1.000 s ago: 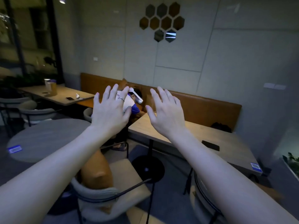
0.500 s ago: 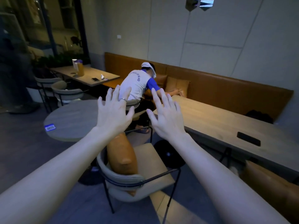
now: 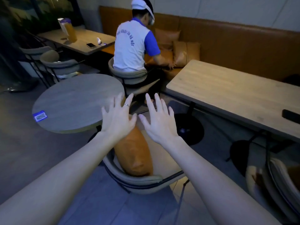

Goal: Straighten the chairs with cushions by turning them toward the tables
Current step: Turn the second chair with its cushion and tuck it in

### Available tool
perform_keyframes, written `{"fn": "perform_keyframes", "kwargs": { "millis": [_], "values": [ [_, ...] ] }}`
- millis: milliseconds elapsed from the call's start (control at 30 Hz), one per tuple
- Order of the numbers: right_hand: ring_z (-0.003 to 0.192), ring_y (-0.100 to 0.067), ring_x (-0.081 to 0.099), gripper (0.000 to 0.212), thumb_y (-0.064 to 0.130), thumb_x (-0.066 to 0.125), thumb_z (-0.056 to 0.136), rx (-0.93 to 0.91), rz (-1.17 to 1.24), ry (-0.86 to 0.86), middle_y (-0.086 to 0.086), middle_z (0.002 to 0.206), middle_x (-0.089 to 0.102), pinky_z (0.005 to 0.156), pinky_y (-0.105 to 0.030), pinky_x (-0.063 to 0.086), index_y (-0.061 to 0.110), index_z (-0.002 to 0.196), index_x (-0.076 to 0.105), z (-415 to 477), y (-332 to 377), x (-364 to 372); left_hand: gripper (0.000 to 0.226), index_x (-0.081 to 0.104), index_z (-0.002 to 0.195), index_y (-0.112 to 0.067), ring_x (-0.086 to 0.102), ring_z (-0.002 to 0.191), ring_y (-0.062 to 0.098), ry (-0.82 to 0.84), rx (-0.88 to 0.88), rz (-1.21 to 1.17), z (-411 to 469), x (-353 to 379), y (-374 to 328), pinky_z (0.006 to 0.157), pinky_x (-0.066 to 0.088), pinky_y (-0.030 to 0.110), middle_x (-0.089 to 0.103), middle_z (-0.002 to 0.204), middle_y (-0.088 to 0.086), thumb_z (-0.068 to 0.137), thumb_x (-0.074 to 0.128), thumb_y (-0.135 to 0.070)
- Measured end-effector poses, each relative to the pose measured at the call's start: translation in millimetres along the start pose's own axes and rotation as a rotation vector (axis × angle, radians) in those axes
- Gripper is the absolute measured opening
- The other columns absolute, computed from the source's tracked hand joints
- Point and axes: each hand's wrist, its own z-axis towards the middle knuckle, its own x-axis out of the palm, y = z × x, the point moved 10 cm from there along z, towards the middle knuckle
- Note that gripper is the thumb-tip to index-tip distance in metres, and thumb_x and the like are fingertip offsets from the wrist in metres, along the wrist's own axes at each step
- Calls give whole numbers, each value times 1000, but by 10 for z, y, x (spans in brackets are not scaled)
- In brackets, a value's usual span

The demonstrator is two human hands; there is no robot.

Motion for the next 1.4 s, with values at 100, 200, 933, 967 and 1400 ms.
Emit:
{"fn": "perform_keyframes", "kwargs": {
  "millis": [100,200,933,967,1400],
  "values": [
    [158,-34,15,76,60,37,104,57,22,126,-9,175,6,122,-60,20,31,167,5,4,-9,544,76,17,158,-33,13,152,33,112,-9,3,83,387,249,112,24,65,18,166,9,92,53,-43],
    [159,-35,10,84,62,42,101,107,15,241,-10,175,-1,122,-62,18,31,166,-1,-11,68,1023,84,13,158,-35,9,153,33,234,-17,8,185,738,597,111,26,66,13,168,9,88,59,-36],
    [155,-49,18,100,55,72,82,559,-395,208,-22,170,20,121,-68,18,27,165,23,-414,975,2744,101,-4,154,-48,33,144,31,645,454,-441,141,2439,1968,106,43,55,23,163,7,84,67,-30],
    [155,-48,17,98,54,71,83,558,-403,193,-22,171,19,121,-67,17,27,164,24,-454,1010,2761,96,7,157,-39,37,142,28,629,425,-513,145,2448,1985,109,42,50,29,161,7,84,68,-25],
    [99,-36,64,30,31,60,98,617,-382,-196,-11,112,71,79,-46,45,10,114,73,-1240,1211,2914,68,31,144,-17,53,120,40,641,-46,-616,423,2807,2164,86,44,41,33,150,15,87,68,-21]
  ]
}}
